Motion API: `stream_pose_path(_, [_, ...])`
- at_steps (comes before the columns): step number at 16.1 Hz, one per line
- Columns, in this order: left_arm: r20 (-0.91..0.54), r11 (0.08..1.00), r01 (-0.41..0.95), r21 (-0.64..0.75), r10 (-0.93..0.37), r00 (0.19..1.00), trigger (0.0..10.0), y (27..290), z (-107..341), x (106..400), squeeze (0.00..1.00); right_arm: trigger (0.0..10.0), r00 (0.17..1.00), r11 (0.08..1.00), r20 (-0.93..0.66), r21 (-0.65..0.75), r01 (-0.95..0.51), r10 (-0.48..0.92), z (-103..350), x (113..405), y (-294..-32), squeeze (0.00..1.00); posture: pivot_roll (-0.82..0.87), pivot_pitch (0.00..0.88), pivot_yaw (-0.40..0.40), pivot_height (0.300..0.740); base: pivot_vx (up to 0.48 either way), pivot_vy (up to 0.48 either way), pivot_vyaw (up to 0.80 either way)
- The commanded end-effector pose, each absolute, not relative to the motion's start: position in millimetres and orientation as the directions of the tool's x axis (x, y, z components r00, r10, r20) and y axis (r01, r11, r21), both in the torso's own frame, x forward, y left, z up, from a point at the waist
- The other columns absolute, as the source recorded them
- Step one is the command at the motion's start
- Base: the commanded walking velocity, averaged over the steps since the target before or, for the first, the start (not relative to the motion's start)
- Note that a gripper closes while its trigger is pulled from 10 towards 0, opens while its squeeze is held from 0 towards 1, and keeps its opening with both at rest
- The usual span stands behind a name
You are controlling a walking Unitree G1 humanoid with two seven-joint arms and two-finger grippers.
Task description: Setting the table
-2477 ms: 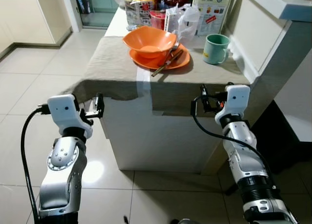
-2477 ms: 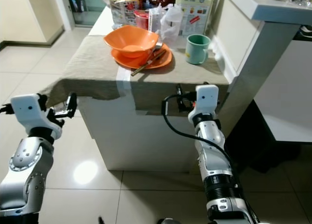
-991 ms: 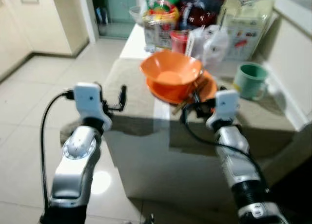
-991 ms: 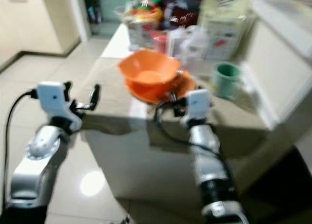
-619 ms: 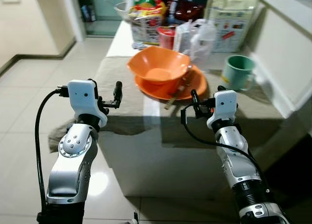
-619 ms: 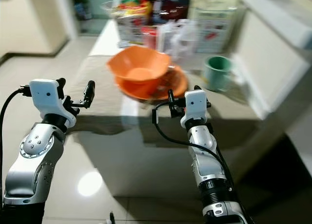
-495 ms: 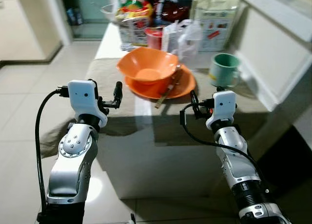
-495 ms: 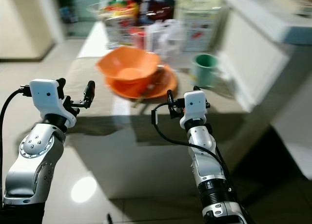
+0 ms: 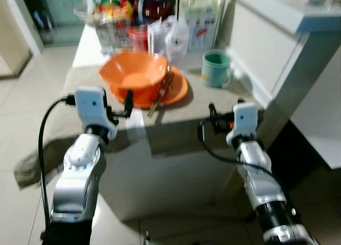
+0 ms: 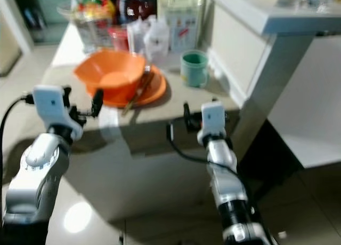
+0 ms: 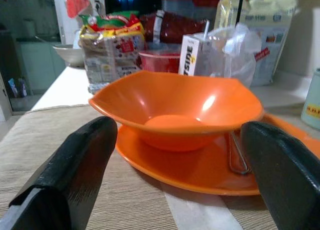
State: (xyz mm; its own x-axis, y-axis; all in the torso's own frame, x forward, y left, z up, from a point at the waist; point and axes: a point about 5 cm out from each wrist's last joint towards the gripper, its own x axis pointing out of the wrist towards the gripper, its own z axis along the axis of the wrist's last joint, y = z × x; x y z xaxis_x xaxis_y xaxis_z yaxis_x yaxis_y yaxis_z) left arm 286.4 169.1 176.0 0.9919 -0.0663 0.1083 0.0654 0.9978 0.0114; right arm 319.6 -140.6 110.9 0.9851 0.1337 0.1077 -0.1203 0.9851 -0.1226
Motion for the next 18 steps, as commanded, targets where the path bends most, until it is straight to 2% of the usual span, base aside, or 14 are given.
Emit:
stream_pose_path(1, [0.099, 0.998, 0.056, 0.020, -0.058, 0.993, 10.0, 172.5, 176.8, 288.4, 0.00, 10.0, 0.984, 0.984, 0.107, -0.128, -0.127, 0.141, 111.4, 320.4, -137.9, 0.00, -0.08, 0.013, 0.031, 0.740, 0.000, 0.000, 0.00])
stream_pose_path(5, [0.092, 0.998, 0.037, -0.051, -0.032, 0.995, 10.0, 182.2, 191.1, 297.1, 0.00, 10.0, 0.982, 0.983, 0.111, -0.123, -0.137, 0.151, 111.7, 320.1, -135.6, 0.00, -0.07, 0.015, 0.030, 0.740, 0.000, 0.000, 0.00])
stream_pose_path(8, [0.082, 0.974, 0.022, -0.227, -0.003, 0.997, 10.0, 182.8, 202.0, 302.5, 0.00, 10.0, 0.982, 0.982, 0.105, -0.125, -0.143, 0.157, 110.0, 319.3, -135.3, 0.00, -0.08, 0.015, 0.030, 0.740, 0.000, 0.000, 0.00])
stream_pose_path(10, [0.054, 0.895, 0.017, -0.445, 0.008, 0.999, 10.0, 178.1, 205.3, 309.5, 0.00, 10.0, 0.982, 0.981, 0.102, -0.128, -0.146, 0.160, 110.0, 319.7, -136.8, 0.00, -0.08, 0.015, 0.023, 0.740, 0.000, 0.000, 0.00])
stream_pose_path(13, [-0.005, 0.816, 0.012, -0.577, -0.018, 1.000, 10.0, 170.4, 200.8, 329.3, 0.00, 10.0, 0.980, 0.979, 0.113, -0.141, -0.150, 0.166, 115.4, 322.5, -139.3, 0.00, -0.09, 0.010, 0.010, 0.740, 0.000, 0.000, 0.00])
stream_pose_path(18, [-0.055, 0.773, 0.002, -0.634, -0.048, 0.997, 10.0, 172.7, 202.3, 357.8, 0.00, 10.0, 0.970, 0.978, 0.162, -0.132, -0.161, 0.181, 129.5, 322.9, -142.6, 0.00, -0.12, 0.009, 0.015, 0.740, 0.000, 0.000, 0.00])
